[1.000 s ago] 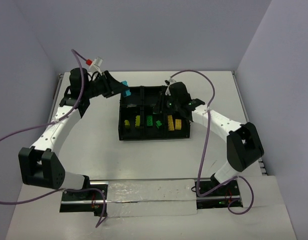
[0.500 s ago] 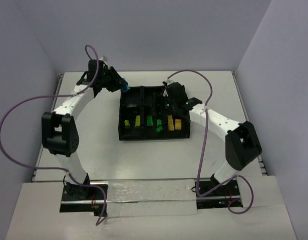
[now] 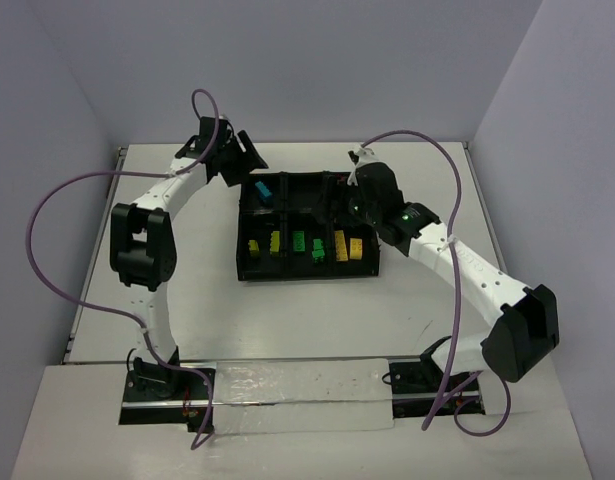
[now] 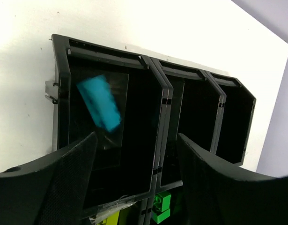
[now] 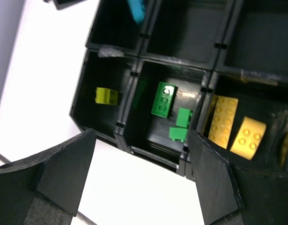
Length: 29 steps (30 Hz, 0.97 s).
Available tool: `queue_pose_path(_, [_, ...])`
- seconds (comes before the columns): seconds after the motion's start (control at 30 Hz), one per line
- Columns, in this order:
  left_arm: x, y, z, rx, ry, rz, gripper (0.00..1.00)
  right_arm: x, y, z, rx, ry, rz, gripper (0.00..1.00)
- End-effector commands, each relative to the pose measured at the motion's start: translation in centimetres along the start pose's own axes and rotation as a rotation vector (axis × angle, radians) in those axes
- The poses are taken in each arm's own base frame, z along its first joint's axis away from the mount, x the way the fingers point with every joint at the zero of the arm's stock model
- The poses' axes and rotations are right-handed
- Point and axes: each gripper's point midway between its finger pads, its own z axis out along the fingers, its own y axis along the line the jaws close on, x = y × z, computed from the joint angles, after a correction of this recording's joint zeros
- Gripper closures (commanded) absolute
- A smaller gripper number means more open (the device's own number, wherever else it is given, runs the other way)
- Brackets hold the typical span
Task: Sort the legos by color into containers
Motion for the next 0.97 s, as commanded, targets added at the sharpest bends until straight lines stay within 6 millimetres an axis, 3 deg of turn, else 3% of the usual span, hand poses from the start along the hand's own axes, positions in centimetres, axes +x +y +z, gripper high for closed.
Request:
queue_pose_path(0.0, [-1.5,-2.2,-2.3,0.016,-0.057,0.049,0.20,0.0,-1.8,-0.9,0.070,-0.019,-0.005,0.12])
queue_pose_path(0.1, [-2.1,-3.5,-5.1,0.026,-0.099,0.086,0.19,-0.7,-3.0,-1.6,0.122,-0.053,0.012,0.10])
queue_pose_path(0.13, [-1.9,-3.2,-5.0,0.012,-0.102,0.088,0.19,-0.7,-3.4,-1.6,0.143,-0.059,0.012,0.09])
queue_pose_path(0.2, [-2.2,-3.4,-7.3,0.004,-0.141,0.111,0.19,-1.6,-5.4,-2.6,0.234,-0.112,0.049,0.06])
queue_pose_path(0.27, [-3.1,-4.8,-11.4,0.057,-0.232,0.138,0.20,-2.6,-7.7,-3.9,0.331,-0.176,0.103,0.01])
queue_pose_path(0.37, [-2.0,-4.1,-13.9,0.082,-0.277,0.147,0.19,-3.5,-10.3,-6.1,0.435,-0.252,0.144,0.00])
queue_pose_path(0.43, [-1.7,-4.4,-17.5,0.120,-0.344,0.159,0.18,-3.9,-12.5,-7.7,0.532,-0.295,0.160,0.00])
queue_pose_path(0.47, [-0.8,-3.5,-17.6,0.110,-0.336,0.161,0.18,-4.0,-13.4,-8.3,0.566,-0.306,0.165,0.00])
queue_pose_path(0.6, [1.0,-1.6,-20.4,0.082,-0.360,0.166,0.18,-3.7,-15.7,-10.8,0.676,-0.345,0.165,0.00])
queue_pose_path(0.77, [2.1,1.2,-24.1,0.000,-0.434,0.147,0.18,-1.8,-18.2,-12.8,0.790,-0.346,0.152,0.00])
queue_pose_path(0.93, [1.3,0.9,-27.6,0.011,-0.523,0.166,0.18,-0.4,-18.9,-13.1,0.806,-0.326,0.169,0.00])
